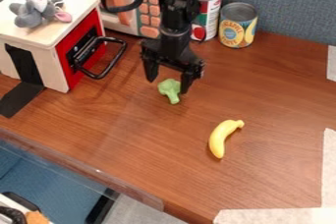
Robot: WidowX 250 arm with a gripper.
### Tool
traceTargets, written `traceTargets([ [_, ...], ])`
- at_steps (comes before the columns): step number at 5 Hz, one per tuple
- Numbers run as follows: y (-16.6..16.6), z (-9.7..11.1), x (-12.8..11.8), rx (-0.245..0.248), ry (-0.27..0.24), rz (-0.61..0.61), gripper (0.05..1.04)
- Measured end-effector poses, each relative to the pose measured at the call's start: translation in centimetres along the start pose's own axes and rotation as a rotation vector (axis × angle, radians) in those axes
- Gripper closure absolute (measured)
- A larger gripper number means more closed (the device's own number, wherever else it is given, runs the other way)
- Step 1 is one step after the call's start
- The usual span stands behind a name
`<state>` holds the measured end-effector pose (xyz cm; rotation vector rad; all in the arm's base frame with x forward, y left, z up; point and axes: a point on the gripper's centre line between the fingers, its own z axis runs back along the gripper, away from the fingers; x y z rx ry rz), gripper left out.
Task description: Grab the broccoli and throw it to the right
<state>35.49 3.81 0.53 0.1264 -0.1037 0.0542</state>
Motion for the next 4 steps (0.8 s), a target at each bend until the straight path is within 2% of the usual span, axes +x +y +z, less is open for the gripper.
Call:
traceTargets([
  [1, 0.4, -0.6, -0.5, -0.002, 0.03, 0.025, 0.083],
  [2, 0.3, -1.0, -1.2, -0.005, 0.052, 0.035, 0.126],
  [3, -0.3, -1.3, -1.5, -0.041, 0.046, 0.037, 0.377],
  [4, -0.7, -1.2, -1.3, -0.056, 0.04, 0.036, 0.395],
])
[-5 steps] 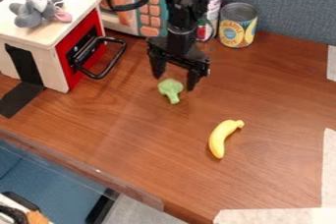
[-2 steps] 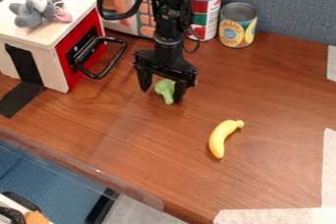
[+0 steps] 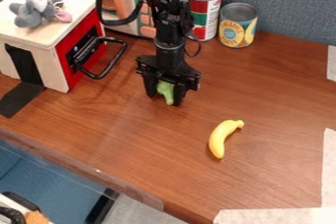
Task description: Grab the broccoli and throw it to the right
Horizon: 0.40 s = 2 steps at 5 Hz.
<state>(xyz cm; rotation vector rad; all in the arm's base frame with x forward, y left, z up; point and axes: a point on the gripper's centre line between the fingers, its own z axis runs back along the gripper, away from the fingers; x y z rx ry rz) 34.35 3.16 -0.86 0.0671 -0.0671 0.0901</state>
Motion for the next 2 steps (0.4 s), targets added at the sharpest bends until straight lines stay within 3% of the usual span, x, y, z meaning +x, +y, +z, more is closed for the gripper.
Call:
traceTargets([
  [2, -7.0, 4.4, 4.4, -0.111, -0.16, -0.106, 0.396],
])
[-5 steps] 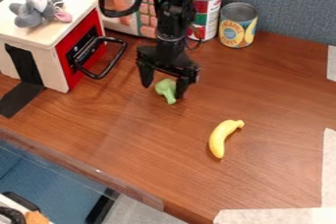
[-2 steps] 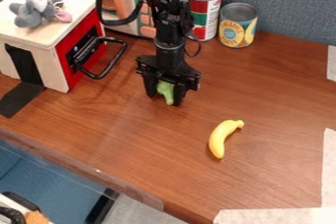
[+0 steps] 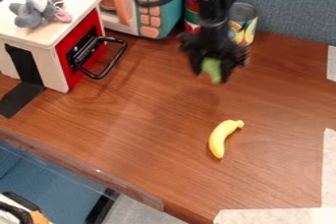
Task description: Grab the broccoli and throw it to the right
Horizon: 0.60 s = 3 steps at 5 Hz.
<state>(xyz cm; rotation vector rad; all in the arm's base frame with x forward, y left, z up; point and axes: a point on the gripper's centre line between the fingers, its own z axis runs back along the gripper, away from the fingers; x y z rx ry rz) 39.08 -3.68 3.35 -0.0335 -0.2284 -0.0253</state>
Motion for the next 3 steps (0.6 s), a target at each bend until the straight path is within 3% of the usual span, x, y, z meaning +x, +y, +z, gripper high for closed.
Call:
traceTargets([
  [1, -2.3, -1.0, 1.6, -0.021, -0.007, -0.03, 0.396],
  [2, -3.4, -3.0, 2.2, -0.022, 0.017, -0.041, 0.396],
  [3, -3.2, -4.1, 1.8, -0.006, 0.065, -0.038, 0.332],
])
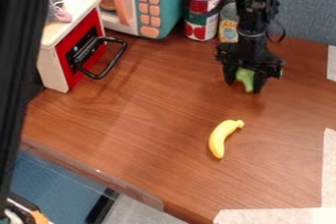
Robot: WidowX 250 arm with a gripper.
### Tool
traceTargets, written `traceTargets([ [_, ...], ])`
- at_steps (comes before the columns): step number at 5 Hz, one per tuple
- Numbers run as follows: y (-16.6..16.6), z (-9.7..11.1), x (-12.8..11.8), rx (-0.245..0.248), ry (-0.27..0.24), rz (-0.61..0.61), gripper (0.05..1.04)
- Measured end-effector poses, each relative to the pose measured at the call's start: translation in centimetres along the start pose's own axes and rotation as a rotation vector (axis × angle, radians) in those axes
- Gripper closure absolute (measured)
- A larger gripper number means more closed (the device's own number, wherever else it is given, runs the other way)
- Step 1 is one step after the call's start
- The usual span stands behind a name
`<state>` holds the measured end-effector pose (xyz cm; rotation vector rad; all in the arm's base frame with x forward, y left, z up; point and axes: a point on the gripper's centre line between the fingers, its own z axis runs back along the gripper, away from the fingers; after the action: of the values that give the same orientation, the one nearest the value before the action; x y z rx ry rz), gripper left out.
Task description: Grab the broccoli and throw it to the right
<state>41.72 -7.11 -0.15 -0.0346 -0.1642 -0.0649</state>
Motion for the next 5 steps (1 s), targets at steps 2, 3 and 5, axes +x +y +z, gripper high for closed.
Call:
traceTargets([
  [2, 0.2, 0.2, -0.4, 0.024, 0.076, 0.027, 0.081],
  [3, 0.2, 3.9, 0.6, 0.022, 0.016, 0.038, 0.083],
  [5, 0.0, 8.4, 1.2, 0.029, -0.069, 0.039, 0.083],
])
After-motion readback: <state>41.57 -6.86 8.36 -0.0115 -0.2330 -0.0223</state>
